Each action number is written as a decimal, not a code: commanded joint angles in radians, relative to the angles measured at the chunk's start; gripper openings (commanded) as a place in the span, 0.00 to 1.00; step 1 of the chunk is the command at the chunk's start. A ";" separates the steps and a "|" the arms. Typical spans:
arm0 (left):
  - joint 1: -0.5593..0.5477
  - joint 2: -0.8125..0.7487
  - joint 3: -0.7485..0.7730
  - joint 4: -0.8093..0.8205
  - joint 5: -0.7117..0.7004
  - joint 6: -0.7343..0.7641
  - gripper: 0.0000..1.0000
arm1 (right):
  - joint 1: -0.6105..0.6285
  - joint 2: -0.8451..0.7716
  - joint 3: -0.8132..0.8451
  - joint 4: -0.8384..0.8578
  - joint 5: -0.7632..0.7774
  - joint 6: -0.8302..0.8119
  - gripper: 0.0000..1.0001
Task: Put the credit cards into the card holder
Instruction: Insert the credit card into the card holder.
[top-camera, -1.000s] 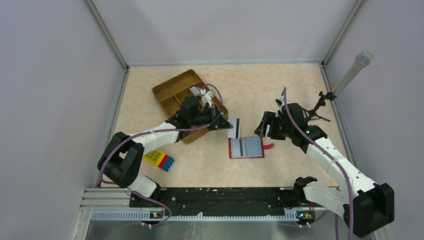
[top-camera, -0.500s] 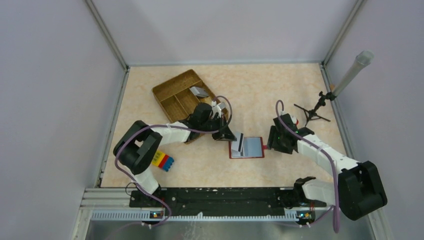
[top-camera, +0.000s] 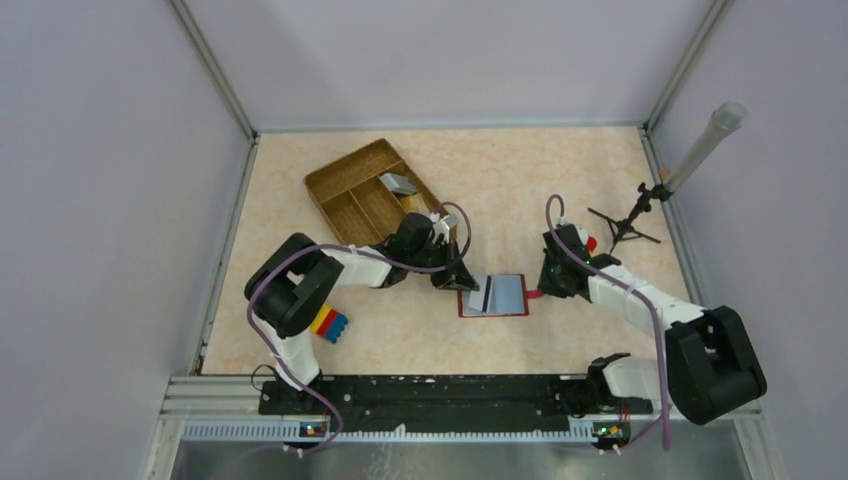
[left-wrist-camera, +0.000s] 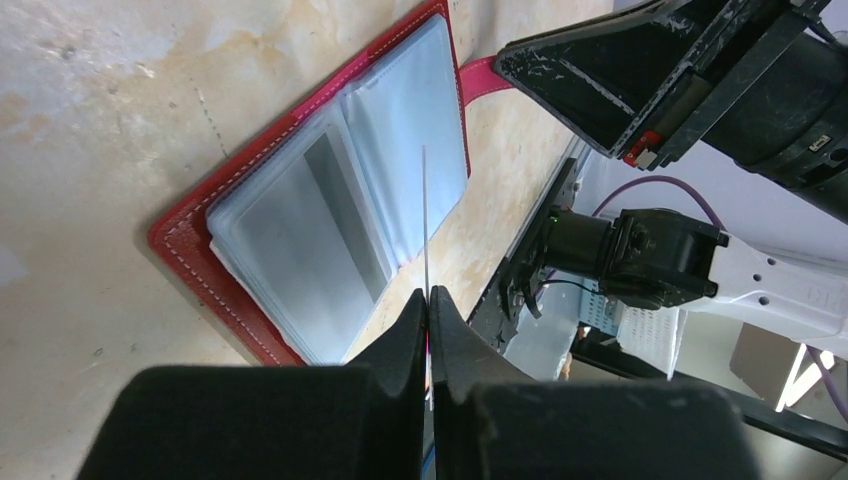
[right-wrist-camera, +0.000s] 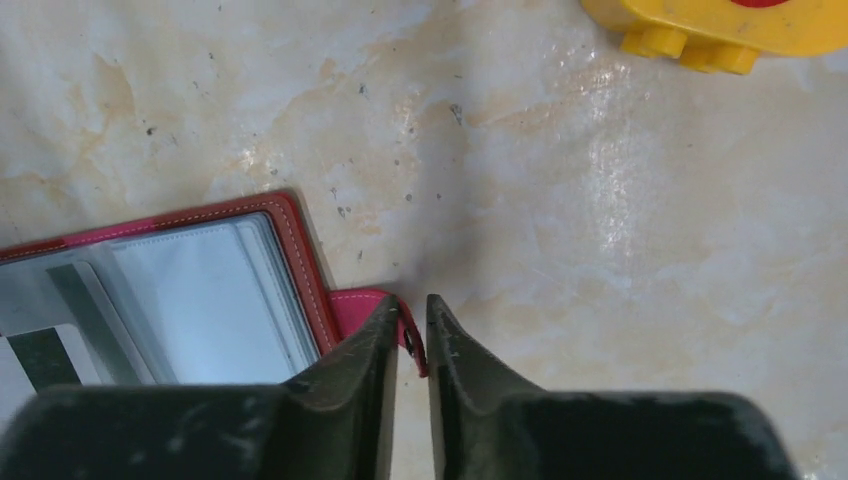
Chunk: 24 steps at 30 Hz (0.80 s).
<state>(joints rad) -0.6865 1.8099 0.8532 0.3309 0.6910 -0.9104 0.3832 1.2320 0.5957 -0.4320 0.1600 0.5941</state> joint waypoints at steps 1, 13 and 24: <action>-0.017 0.020 0.004 0.093 0.000 -0.050 0.00 | -0.008 0.023 -0.005 0.049 0.014 -0.001 0.11; -0.021 0.047 -0.008 0.081 -0.033 -0.118 0.00 | -0.009 0.052 -0.007 0.016 0.077 0.020 0.00; -0.021 0.091 -0.011 0.152 0.006 -0.164 0.00 | -0.008 0.051 -0.004 0.011 0.084 0.022 0.00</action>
<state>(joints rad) -0.7048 1.8793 0.8505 0.4122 0.6762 -1.0542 0.3832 1.2797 0.5957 -0.4160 0.2161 0.6064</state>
